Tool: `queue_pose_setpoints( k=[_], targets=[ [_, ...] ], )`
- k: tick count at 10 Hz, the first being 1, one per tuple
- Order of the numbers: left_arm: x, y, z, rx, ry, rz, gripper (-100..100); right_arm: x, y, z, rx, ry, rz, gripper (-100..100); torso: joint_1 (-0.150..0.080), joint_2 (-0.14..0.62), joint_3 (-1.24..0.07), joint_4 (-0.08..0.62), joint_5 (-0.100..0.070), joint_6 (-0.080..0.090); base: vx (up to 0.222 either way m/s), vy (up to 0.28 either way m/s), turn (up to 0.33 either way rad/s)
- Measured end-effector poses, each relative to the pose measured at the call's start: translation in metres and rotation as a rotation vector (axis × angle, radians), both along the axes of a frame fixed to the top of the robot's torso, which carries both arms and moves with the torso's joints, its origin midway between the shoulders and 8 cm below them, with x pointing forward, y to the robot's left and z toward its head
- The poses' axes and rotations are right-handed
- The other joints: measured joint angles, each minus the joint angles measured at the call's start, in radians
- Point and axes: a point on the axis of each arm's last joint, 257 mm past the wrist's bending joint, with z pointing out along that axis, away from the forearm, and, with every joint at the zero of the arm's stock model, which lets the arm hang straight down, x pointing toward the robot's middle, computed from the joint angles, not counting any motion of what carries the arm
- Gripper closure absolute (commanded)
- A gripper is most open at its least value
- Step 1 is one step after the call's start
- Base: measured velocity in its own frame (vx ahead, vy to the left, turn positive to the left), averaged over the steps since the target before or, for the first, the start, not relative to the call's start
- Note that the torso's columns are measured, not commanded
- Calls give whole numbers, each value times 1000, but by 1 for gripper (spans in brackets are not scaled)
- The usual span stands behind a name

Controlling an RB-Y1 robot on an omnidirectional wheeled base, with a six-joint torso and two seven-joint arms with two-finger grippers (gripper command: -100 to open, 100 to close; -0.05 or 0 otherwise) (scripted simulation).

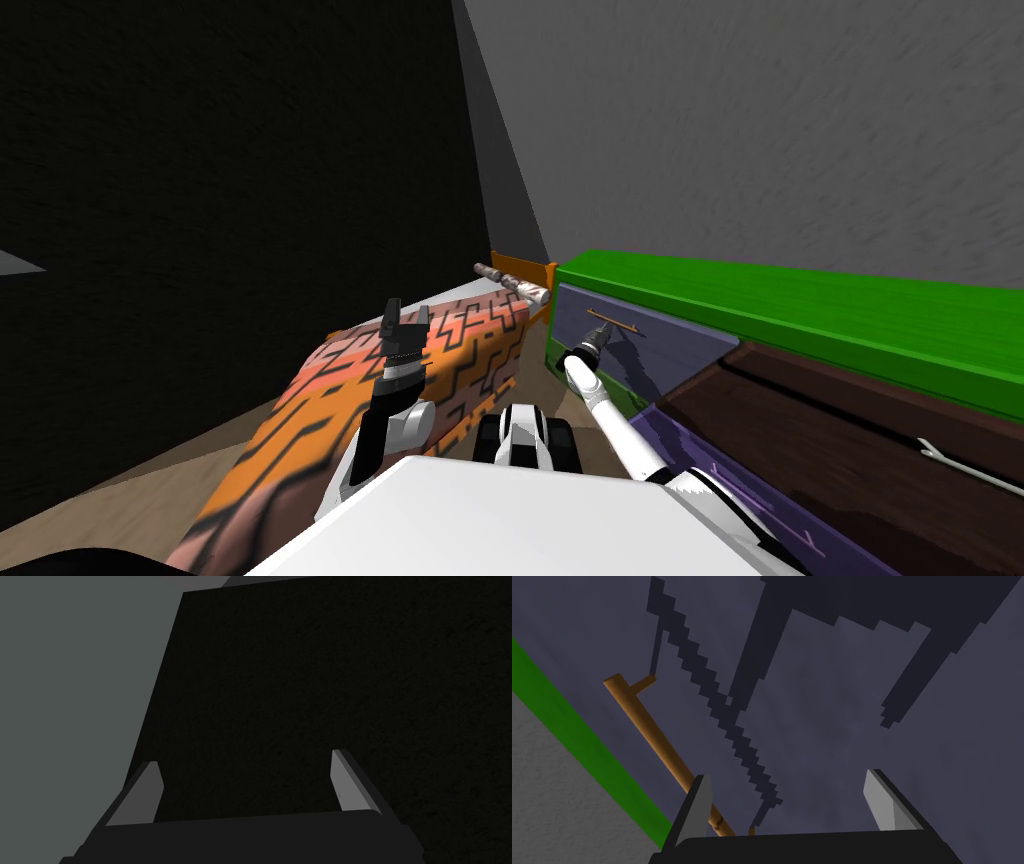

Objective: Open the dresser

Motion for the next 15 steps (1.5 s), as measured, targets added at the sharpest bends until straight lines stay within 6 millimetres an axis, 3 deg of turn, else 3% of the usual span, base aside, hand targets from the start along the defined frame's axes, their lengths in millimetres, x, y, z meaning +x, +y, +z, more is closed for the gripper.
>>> queue_pose_setpoints(
  k=[3,8,10,11,15],
  targets=[
    [0,0,0,0,0,0,0,-5,-7,10,-75,9,-43,-100,8,2,1,6,7,-5,7,15,2],
    [0,0,0,0,0,0,0,-5,-7,11,-103,8,-58,-100,11,1,0,7,8,-7,0,-2,-4],
    [0,0,0,0,0,0,0,-9,-9,-3,-79,33,-64,-100,-8,0,0,2,1,5,26,-70,-27],
    [0,0,0,0,0,0,0,-11,-8,-8,-73,43,-62,100,-12,-1,-1,0,-3,7,-5,2,1],
    [0,0,0,0,0,0,0,-12,1,-7,-71,44,-60,100,-8,3,3,-6,-7,8,-122,115,-8]
  ],
)
